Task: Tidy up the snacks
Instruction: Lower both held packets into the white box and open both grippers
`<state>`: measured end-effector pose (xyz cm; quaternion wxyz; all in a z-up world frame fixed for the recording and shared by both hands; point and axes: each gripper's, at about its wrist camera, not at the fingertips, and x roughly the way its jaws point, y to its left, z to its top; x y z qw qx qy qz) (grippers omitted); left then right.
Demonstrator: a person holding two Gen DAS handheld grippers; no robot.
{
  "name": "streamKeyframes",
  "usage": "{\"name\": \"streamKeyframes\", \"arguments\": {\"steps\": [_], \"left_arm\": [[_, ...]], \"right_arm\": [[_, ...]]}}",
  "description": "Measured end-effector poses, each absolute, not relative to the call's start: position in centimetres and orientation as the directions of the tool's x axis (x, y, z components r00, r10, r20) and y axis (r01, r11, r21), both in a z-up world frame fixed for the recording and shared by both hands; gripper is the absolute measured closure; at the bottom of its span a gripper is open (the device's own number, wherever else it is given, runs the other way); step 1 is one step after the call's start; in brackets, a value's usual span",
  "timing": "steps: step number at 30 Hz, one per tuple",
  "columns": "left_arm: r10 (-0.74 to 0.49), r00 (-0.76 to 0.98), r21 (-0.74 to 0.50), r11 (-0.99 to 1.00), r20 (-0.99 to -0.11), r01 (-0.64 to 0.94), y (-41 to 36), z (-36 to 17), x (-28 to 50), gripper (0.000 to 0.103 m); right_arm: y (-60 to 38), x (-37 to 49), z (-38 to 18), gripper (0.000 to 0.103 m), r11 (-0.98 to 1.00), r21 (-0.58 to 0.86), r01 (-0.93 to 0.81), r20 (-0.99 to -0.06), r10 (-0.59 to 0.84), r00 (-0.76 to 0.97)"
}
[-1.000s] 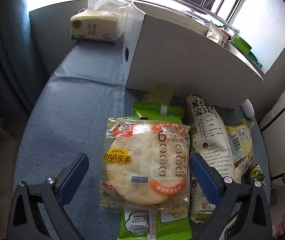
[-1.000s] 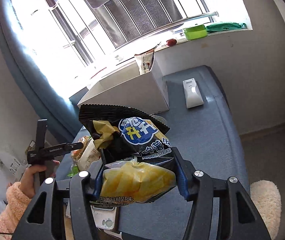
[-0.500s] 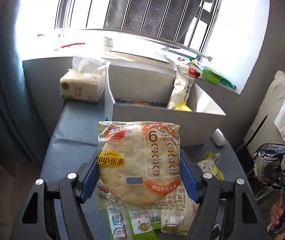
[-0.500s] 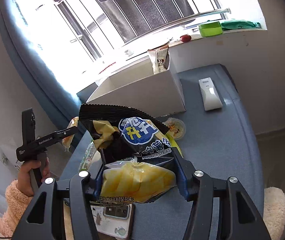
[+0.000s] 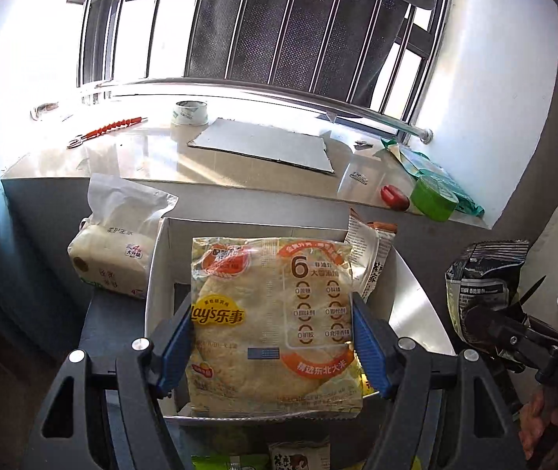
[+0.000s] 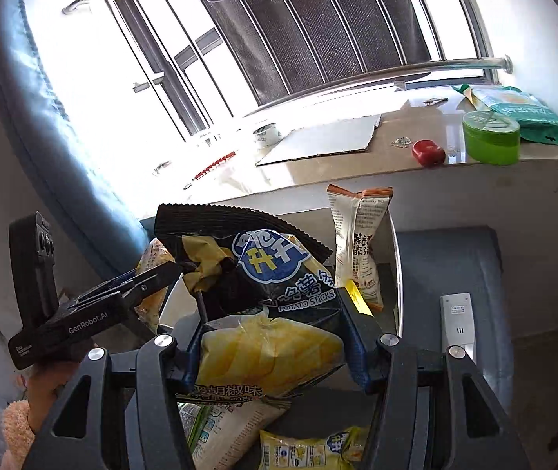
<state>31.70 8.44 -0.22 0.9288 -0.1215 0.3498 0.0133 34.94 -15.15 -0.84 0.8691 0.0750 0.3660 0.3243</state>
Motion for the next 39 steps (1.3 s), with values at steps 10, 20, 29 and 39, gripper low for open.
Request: {"name": "streamKeyframes", "arguments": {"steps": [10, 20, 29, 39], "left_arm": [[-0.018, 0.729, -0.176, 0.974, -0.684, -0.141, 9.2, -1.0, 29.9, 0.000], [-0.066, 0.796, -0.157, 0.987, -0.602, -0.037, 7.5, 0.9, 17.9, 0.000], [-0.107, 0.834, -0.207, 0.978, -0.541, -0.009, 5.9, -2.1, 5.5, 0.000], [-0.112, 0.854, -0.279, 0.960, -0.508, -0.040, 6.7, -4.3, 0.4, 0.000]], "right_arm": [[-16.4, 37.4, -1.5, 0.000, 0.755, 0.480, -0.446, -0.556, 0.656, 0.511], [-18.3, 27.5, -0.5, 0.000, 0.730, 0.377, -0.570, -0.510, 0.677, 0.530], [-20.2, 15.4, -4.2, 0.000, 0.729, 0.283, -0.623, -0.504, 0.665, 0.550], [-17.0, 12.9, -10.7, 0.000, 0.662, 0.471, -0.584, -0.575, 0.732, 0.366]]}}
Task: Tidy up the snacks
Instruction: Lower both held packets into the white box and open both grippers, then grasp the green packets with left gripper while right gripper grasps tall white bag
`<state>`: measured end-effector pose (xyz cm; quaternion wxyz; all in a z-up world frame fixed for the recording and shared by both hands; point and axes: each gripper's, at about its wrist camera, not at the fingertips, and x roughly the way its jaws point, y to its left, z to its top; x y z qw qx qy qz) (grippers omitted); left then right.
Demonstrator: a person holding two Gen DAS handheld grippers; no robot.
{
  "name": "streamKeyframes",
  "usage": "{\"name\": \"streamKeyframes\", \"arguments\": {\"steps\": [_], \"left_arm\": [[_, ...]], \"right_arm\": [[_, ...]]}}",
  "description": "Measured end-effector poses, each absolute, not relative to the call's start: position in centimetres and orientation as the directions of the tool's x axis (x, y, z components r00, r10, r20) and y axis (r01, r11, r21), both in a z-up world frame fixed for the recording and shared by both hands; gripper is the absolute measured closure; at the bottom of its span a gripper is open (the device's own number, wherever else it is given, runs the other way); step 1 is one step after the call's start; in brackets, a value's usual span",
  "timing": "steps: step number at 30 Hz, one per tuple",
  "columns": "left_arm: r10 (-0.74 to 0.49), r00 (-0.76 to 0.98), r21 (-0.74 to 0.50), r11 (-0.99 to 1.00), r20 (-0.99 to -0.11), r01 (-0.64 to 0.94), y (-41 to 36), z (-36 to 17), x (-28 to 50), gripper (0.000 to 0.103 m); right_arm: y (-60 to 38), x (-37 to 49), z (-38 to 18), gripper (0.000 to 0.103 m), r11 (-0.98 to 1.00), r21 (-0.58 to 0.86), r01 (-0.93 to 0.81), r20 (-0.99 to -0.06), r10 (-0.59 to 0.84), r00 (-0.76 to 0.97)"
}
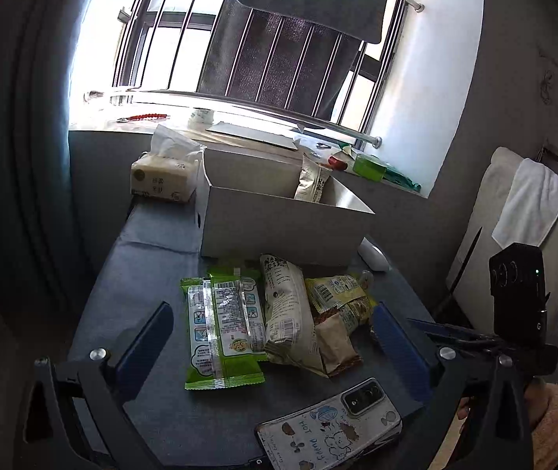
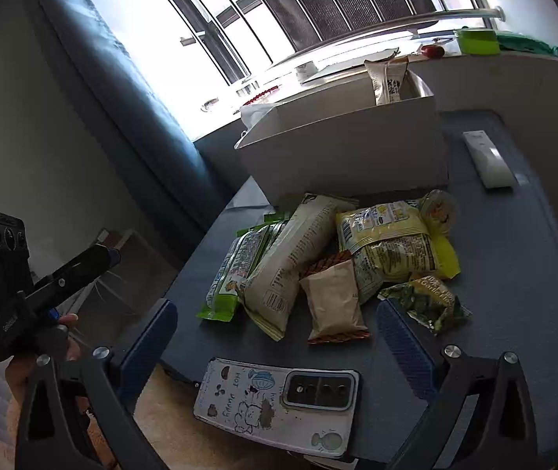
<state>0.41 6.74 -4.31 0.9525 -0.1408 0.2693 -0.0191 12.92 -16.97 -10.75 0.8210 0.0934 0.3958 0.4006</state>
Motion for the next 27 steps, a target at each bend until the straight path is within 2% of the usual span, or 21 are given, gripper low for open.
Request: {"name": "streamKeyframes", "arguments": {"steps": [5, 12, 18, 19, 21, 22, 24, 27], "left_arm": [[-0.116, 0.855, -0.315, 0.947, -0.506, -0.058, 7.7, -4.6, 0.5, 0.000], [-0.105, 0.860, -0.339, 0.937, -0.499, -0.083, 9.2, -4.8, -0.1, 0.000], [-0.105, 0.852, -0.353, 0.930, -0.512, -0.098, 9.8, -5.5, 0.0, 0.000], [-0.107, 0.850, -0.353, 0.931, -0.516, -0.097, 9.8, -5.7, 0.1, 0.000], [-0.104, 0.841, -0.350, 0.931, -0.531, -0.105, 9.8, -6.0, 0.4, 0.000], [-0.108, 0.837, -0.353, 0.930, -0.536, -0.106, 9.8, -6.2, 0.5, 0.000], [-0.124, 0.830, -0.368, 0.924, -0.543, -0.103, 9.6, -6.5, 0.8, 0.000], [-0.138, 0.817, -0.375, 0.921, -0.559, -0.101, 9.6, -7.0, 1.3, 0.000]], "right_arm": [[-11.8, 17.1, -11.2, 0.000, 0.651, 0.478, -0.590, -0.630, 0.722, 0.286], [-5.7, 22.0, -13.9, 0.000, 0.734, 0.338, -0.589, -0.787, 0.564, 0.251], [-4.9, 23.7, -16.0, 0.000, 0.761, 0.338, -0.554, -0.820, 0.526, 0.224], [-4.9, 23.8, -16.2, 0.004, 0.761, 0.345, -0.550, -0.819, 0.530, 0.220], [-4.9, 23.9, -16.7, 0.025, 0.782, 0.304, -0.545, -0.841, 0.489, 0.231], [-4.9, 24.0, -16.9, 0.047, 0.792, 0.285, -0.540, -0.853, 0.467, 0.234], [-5.4, 24.3, -17.1, 0.058, 0.782, 0.335, -0.525, -0.846, 0.495, 0.198], [-6.1, 24.1, -16.4, 0.062, 0.775, 0.340, -0.532, -0.831, 0.513, 0.216]]}}
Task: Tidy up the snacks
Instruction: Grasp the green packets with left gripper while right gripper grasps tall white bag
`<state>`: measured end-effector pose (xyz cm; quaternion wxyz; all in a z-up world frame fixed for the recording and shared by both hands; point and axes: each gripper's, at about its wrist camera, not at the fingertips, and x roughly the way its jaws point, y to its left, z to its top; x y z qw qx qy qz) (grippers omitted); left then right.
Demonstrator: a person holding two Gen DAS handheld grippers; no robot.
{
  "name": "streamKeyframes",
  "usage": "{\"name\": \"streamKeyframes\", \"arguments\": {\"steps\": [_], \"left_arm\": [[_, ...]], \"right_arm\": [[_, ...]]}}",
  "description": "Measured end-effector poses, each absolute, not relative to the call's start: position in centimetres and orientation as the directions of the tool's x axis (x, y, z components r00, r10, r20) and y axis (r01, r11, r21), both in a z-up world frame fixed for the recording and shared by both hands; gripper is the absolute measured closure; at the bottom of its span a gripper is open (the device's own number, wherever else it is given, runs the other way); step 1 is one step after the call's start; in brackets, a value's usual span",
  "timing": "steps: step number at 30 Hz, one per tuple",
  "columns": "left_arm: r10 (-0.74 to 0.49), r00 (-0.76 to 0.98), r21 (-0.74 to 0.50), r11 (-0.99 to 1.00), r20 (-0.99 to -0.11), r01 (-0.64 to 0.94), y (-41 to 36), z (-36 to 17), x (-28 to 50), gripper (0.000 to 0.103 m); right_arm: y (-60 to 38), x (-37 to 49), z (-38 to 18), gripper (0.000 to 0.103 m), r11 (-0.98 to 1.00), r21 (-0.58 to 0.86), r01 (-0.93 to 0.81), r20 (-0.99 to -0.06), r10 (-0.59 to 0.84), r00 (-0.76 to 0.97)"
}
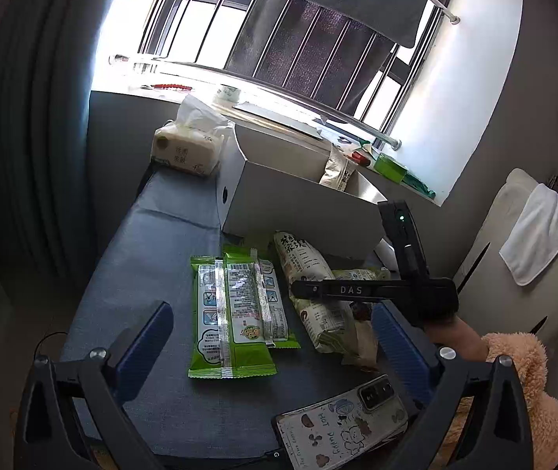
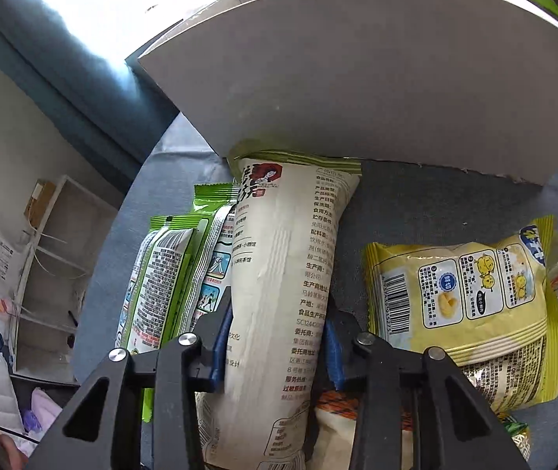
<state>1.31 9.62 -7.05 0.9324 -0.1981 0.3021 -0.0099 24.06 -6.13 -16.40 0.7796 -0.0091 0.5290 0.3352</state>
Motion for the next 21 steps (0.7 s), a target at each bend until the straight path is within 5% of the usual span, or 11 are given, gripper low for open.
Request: {"name": "streamKeyframes", "arguments": {"steps": [8, 16, 18, 19, 21], "left_arm": [[-0.075, 0.664, -0.256, 0.950, -0.744, -0.179, 9.7, -12.2, 7.3, 0.000], [-0.048, 0.542, -0.219, 0.942, -0.839, -0.255, 9.8, -16.9, 12.4, 0.001], [-0.028, 0.550, -0.181, 0.957, -0.835, -0.226, 9.0, -16.7, 12.6, 0.021], [-0.055, 0.574, -0.200, 0.961, -0.817, -0.193, 8.8, -16.3, 12.4, 0.042], [-0.050, 0.594, -0.202, 0.961, -0.803, -0.191, 8.7, -15.4, 12.1, 0.042]], "right_arm": [[-10.3, 22.3, -10.4, 0.062, 0.710, 0.444, -0.546, -0.693, 0.659, 0.294], [-15.3, 18.1, -5.4, 0.062, 0.669, 0.455, -0.589, -0.574, 0.725, 0.381], [-15.5, 17.4, -5.4, 0.062, 0.668, 0.448, -0.594, -0.565, 0.727, 0.390], [-15.7, 16.9, -5.3, 0.062, 0.670, 0.441, -0.597, -0.565, 0.724, 0.395], [-16.4, 16.4, -5.4, 0.062, 0.670, 0.440, -0.598, -0.562, 0.725, 0.399]]}}
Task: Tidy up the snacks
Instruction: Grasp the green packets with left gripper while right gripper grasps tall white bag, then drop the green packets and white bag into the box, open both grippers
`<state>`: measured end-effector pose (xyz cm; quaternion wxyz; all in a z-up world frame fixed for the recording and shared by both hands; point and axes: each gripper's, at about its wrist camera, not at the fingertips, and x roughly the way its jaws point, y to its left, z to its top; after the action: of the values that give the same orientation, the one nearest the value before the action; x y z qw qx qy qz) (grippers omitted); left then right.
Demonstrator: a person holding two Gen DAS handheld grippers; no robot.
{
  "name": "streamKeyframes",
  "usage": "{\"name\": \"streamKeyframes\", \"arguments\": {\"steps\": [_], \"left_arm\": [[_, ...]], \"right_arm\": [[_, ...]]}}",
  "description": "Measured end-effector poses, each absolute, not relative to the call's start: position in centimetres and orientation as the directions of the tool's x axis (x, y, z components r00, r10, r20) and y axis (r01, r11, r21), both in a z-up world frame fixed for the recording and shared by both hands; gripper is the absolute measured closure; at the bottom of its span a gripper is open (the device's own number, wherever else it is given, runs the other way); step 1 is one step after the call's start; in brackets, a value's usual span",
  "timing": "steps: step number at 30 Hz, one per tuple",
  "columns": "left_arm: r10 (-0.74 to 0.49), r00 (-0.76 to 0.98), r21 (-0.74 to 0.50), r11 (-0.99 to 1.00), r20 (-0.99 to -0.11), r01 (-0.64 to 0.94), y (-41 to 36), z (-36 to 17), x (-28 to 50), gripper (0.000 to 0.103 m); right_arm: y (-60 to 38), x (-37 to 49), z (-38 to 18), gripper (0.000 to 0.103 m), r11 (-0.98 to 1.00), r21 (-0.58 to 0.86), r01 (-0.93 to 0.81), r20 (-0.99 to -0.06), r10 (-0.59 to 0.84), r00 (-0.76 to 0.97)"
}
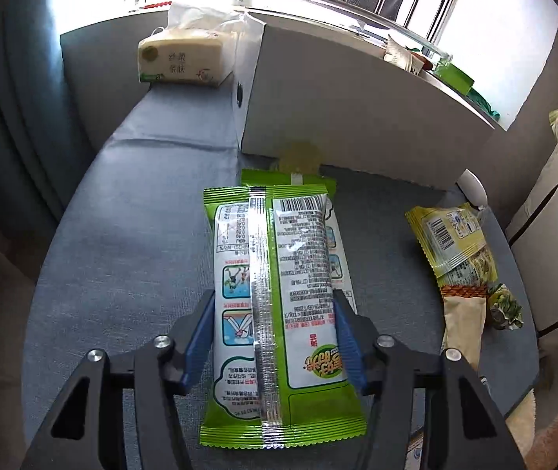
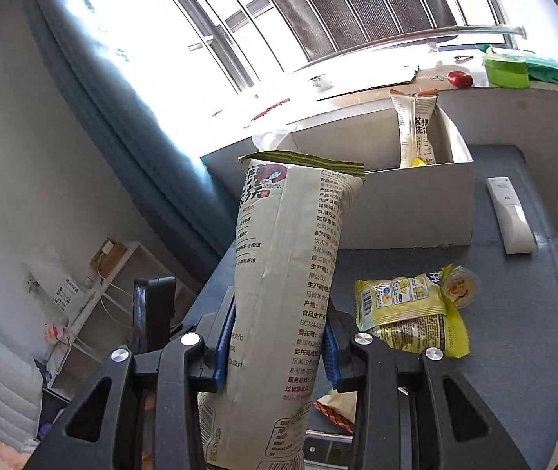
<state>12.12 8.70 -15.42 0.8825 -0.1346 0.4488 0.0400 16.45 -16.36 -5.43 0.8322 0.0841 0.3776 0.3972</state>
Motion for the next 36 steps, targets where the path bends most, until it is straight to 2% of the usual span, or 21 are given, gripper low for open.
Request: {"name": "streamKeyframes", "arguments": {"steps": [4, 8, 12, 14, 18, 21, 22, 24, 25, 26, 27, 28, 31, 36], "left_arm": [[-0.017, 0.660, -0.171, 0.971, -0.751, -0.169, 8.6, -12.4, 11.2, 0.042], [-0.055, 0.741, -0.207, 0.971, -0.669, -0.116, 8.8, -7.9, 12.0, 0.042], [-0.036, 0.796, -0.177, 0.980, -0.604, -0.090, 8.6, -3.4, 16.3, 0.042], [-0.062, 0.803, -0.202, 0.977, -0.592, -0.074, 8.8, -1.6, 19.5, 0.042], [-0.014, 0.795, -0.158, 0.982, -0.607, -0.103, 8.5, 0.8, 26.8, 0.042], [-0.005, 0.769, -0.179, 0.974, -0.640, -0.142, 9.0, 1.2, 31.2, 0.042], [-0.009, 0.759, -0.182, 0.972, -0.651, -0.145, 9.0, 1.1, 32.4, 0.039], [0.009, 0.731, -0.157, 0.975, -0.682, -0.158, 8.9, 0.5, 34.4, 0.024], [0.030, 0.710, -0.137, 0.975, -0.703, -0.177, 8.8, 0.2, 35.1, 0.005], [0.046, 0.697, -0.127, 0.972, -0.716, -0.196, 8.8, -0.2, 35.4, 0.000], [0.048, 0.698, -0.134, 0.970, -0.715, -0.204, 9.0, -0.2, 35.5, 0.000], [0.046, 0.707, -0.149, 0.966, -0.706, -0.212, 9.3, -0.3, 35.2, 0.000], [0.031, 0.720, -0.159, 0.968, -0.693, -0.194, 9.6, -0.2, 34.4, 0.000], [0.043, 0.758, -0.132, 0.977, -0.651, -0.168, 9.3, 1.1, 31.4, 0.000]], "right_arm": [[-17.5, 16.4, -5.8, 0.062, 0.673, 0.441, -0.593, -0.560, 0.723, 0.404], [-18.5, 17.7, -5.9, 0.062, 0.689, 0.439, -0.577, -0.560, 0.712, 0.424], [-18.1, 21.1, -4.5, 0.062, 0.720, 0.381, -0.580, -0.570, 0.677, 0.465], [-17.3, 23.8, -3.4, 0.062, 0.731, 0.354, -0.584, -0.570, 0.664, 0.485], [-14.8, 29.5, -0.8, 0.062, 0.783, 0.246, -0.571, -0.603, 0.585, 0.543], [-12.6, 33.4, 0.4, 0.062, 0.804, 0.171, -0.569, -0.620, 0.537, 0.572], [-12.0, 34.5, 0.6, 0.062, 0.815, 0.148, -0.561, -0.622, 0.517, 0.588], [-10.8, 36.6, 0.7, 0.062, 0.826, 0.120, -0.551, -0.638, 0.489, 0.595], [-10.3, 37.6, 0.7, 0.061, 0.824, 0.125, -0.553, -0.641, 0.493, 0.589], [-10.0, 38.3, 0.7, 0.047, 0.818, 0.134, -0.560, -0.637, 0.504, 0.584], [-9.9, 38.8, 0.7, 0.033, 0.818, 0.143, -0.557, -0.635, 0.508, 0.583], [-9.9, 39.2, 0.7, 0.001, 0.831, 0.155, -0.534, -0.623, 0.502, 0.600], [-10.8, 38.7, 1.1, 0.000, 0.825, 0.210, -0.525, -0.565, 0.541, 0.623], [-11.6, 36.4, 1.9, 0.000, 0.813, 0.192, -0.550, -0.546, 0.554, 0.629]]}}
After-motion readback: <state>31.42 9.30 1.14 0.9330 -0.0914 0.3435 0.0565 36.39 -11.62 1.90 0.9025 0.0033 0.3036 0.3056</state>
